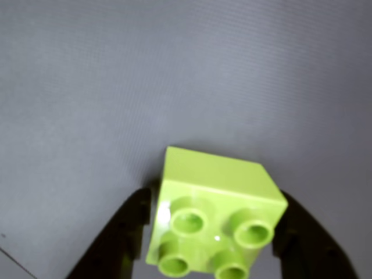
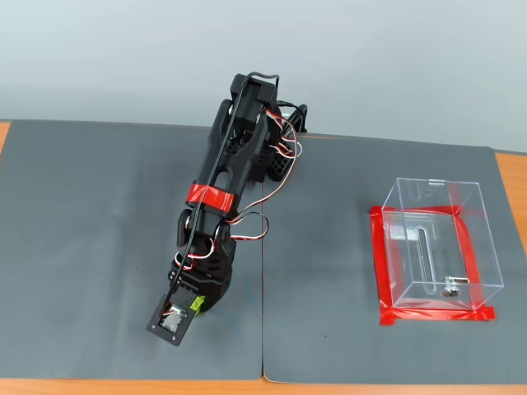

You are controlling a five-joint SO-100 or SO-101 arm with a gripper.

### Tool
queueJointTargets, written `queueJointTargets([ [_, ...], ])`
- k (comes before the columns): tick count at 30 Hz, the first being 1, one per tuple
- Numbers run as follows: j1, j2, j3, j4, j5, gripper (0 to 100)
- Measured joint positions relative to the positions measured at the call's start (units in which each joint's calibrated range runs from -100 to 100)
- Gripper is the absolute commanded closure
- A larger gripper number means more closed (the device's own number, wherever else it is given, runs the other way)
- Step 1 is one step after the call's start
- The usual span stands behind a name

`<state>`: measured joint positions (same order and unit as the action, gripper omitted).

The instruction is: Pick the green lego block and place it into the transparent box

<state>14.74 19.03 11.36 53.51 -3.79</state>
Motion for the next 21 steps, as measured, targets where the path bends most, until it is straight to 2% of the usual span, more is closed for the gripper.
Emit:
queueJointTargets([
  [7, 0.1, 0.0, 0.0, 0.0, -0.2, 79],
  [12, 0.4, 0.0, 0.0, 0.0, -0.3, 86],
  [21, 0.4, 0.0, 0.0, 0.0, -0.3, 86],
])
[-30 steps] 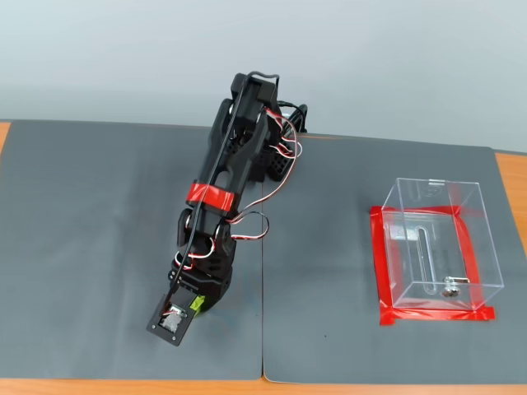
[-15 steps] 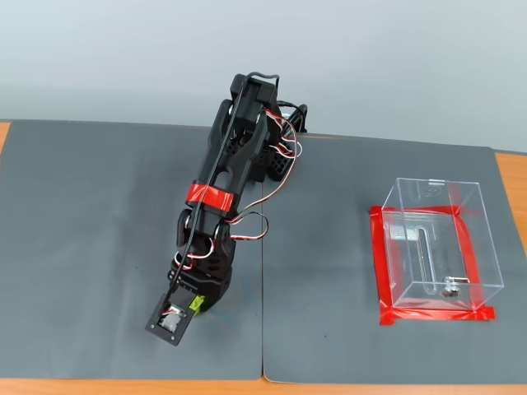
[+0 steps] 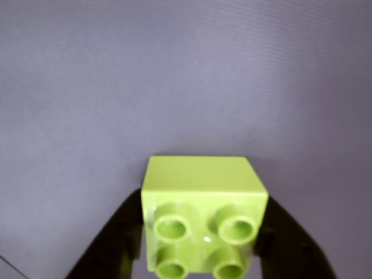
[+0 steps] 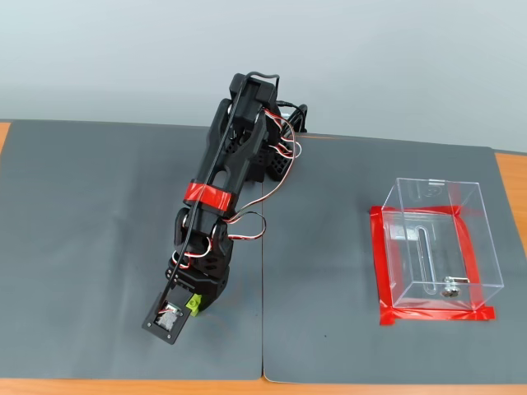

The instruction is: Pick the green lego block and place it into the transparent box

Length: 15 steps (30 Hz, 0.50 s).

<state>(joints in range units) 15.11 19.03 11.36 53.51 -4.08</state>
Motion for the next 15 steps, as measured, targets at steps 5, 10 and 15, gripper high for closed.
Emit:
queueJointTargets([
  [5, -0.1, 0.1, -1.4, 2.3, 0.0, 86],
  [10, -0.6, -0.2, -4.9, 6.4, 0.0, 86],
  [15, -2.6, -3.3, -8.4, 10.1, 0.0, 86],
])
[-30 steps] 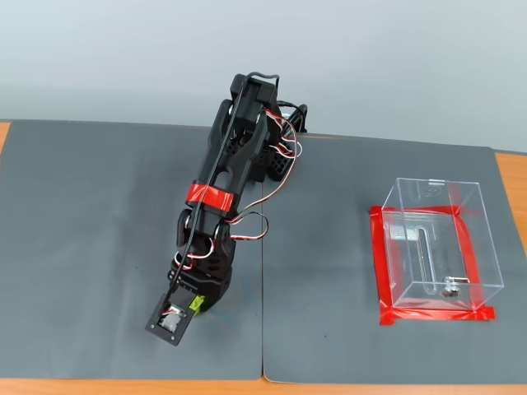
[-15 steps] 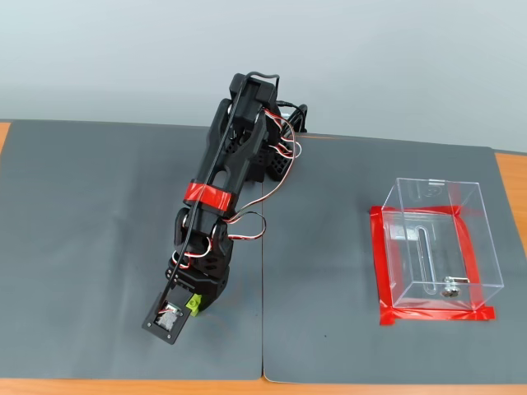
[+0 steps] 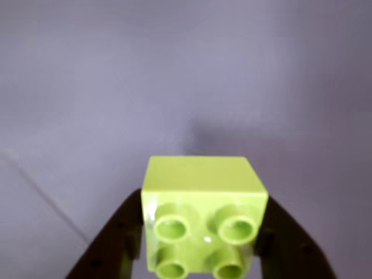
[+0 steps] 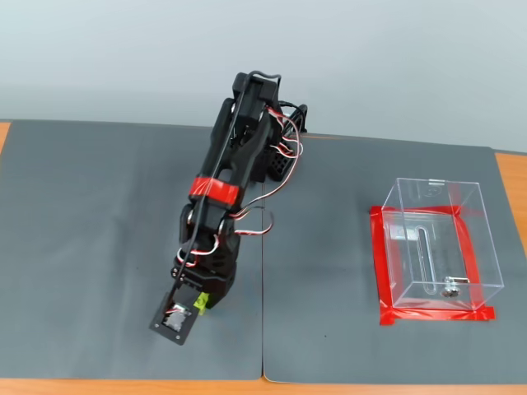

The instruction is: Pick the green lego block and place it into the transparent box

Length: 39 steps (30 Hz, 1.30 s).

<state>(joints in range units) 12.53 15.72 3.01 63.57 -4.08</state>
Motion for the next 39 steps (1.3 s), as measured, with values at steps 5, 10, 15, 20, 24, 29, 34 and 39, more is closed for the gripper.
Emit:
queueJointTargets([
  [5, -1.5, -4.8, -4.0, 4.2, 0.2, 86],
  [10, -2.9, -9.4, -8.4, 8.8, 0.3, 86],
  [15, -6.0, -13.9, -12.8, 13.4, 0.7, 86],
  [20, -10.7, -18.1, -14.0, 15.1, 2.2, 86],
  [24, -15.3, -21.3, -14.0, 15.4, 3.6, 86],
  [29, -20.0, -27.2, -14.0, 16.0, 3.7, 86],
  [34, -27.8, -31.5, -14.0, 17.1, 5.0, 86],
  [39, -34.2, -32.6, -14.0, 17.3, 5.4, 86],
])
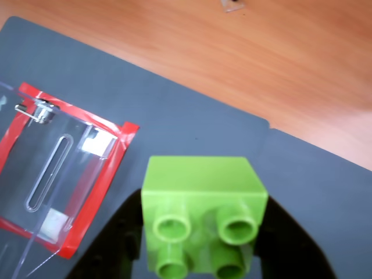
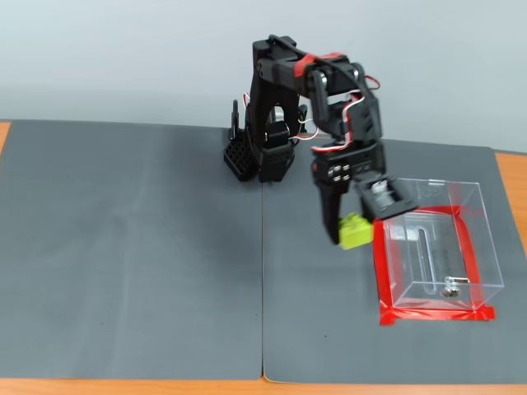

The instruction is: Pick the green lego block and place it into the transparent box

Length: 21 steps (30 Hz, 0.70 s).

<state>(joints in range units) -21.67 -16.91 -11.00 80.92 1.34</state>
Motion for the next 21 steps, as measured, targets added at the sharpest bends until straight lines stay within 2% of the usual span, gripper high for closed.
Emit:
queueJointTargets([
  [12, -18.3, -0.2, -0.1, 0.2, -0.3, 86],
  [21, -24.7, 3.4, -0.5, 0.1, -0.5, 86],
])
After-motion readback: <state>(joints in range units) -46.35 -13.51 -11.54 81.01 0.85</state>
